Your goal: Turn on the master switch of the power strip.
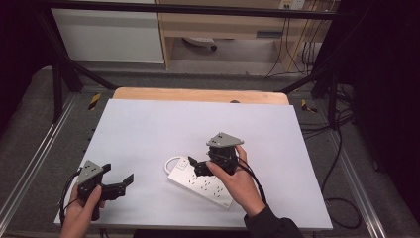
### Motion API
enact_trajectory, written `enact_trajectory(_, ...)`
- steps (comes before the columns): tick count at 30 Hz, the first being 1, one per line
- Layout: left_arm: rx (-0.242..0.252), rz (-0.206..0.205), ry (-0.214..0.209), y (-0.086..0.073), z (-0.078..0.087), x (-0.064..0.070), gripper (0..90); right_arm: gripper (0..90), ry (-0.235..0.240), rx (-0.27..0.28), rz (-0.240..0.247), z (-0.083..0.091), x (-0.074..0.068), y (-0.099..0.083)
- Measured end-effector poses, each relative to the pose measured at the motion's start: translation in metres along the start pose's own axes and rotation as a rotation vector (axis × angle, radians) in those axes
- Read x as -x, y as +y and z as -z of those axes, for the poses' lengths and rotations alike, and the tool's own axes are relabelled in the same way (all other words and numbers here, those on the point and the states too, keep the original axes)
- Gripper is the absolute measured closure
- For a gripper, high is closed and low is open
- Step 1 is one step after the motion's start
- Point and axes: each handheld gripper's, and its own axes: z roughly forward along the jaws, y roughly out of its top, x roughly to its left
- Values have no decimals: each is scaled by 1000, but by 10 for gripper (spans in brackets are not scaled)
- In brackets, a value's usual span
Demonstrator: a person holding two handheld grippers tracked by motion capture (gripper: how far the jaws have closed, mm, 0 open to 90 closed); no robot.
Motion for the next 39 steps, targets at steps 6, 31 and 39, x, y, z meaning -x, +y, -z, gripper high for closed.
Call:
enact_trajectory(6,1,0,-4,0,1,0,64,47,-30,16,-18,11,13,1)
enact_trajectory(31,23,17,2,1,6,-3,65,34,-151,64,-131,66,72,-27)
enact_trajectory(39,23,23,11,1,6,-4,64,36,-183,75,-159,81,89,-42)
